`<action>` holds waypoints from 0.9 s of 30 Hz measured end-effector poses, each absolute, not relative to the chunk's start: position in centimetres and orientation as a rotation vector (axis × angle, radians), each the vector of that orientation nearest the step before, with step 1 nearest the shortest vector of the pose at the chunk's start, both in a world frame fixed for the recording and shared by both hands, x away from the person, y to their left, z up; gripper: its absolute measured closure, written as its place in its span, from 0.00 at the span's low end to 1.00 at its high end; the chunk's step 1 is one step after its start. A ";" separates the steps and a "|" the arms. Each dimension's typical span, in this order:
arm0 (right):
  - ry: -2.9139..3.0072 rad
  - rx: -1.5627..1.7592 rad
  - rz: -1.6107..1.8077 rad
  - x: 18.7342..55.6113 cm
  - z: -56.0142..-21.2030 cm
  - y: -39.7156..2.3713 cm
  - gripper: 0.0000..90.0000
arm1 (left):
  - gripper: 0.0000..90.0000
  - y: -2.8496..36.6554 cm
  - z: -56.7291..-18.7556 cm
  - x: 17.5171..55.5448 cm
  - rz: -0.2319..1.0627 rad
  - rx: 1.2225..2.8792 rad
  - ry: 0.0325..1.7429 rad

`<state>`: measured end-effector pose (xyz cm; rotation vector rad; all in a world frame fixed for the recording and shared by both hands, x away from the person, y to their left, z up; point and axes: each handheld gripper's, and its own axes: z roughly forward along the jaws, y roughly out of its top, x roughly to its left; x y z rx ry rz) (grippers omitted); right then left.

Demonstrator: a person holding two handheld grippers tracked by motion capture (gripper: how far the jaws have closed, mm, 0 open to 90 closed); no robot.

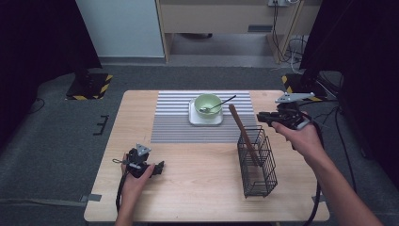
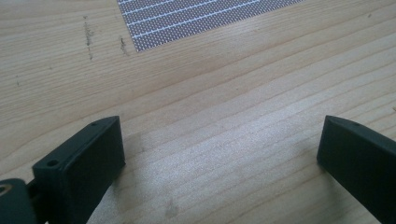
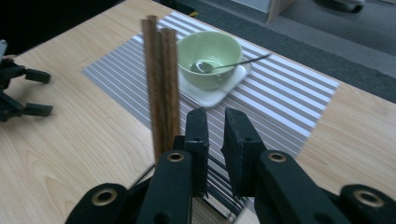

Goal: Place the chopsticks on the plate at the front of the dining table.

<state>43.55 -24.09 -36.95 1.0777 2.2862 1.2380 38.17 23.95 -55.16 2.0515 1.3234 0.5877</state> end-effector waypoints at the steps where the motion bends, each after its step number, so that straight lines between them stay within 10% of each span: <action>1: 2.286 1.078 1.238 43.6 -37.0 -24.1 0.89 | 0.00 24.0 -55.2 38.2 0.588 2.052 1.323; 13: 2.320 1.011 1.267 44.4 -37.5 -19.8 0.66 | 0.00 23.9 -55.2 38.2 0.587 2.051 1.324; 27: 2.357 1.019 1.210 45.4 -38.3 -18.1 0.93 | 0.00 24.0 -55.2 38.2 0.587 2.052 1.323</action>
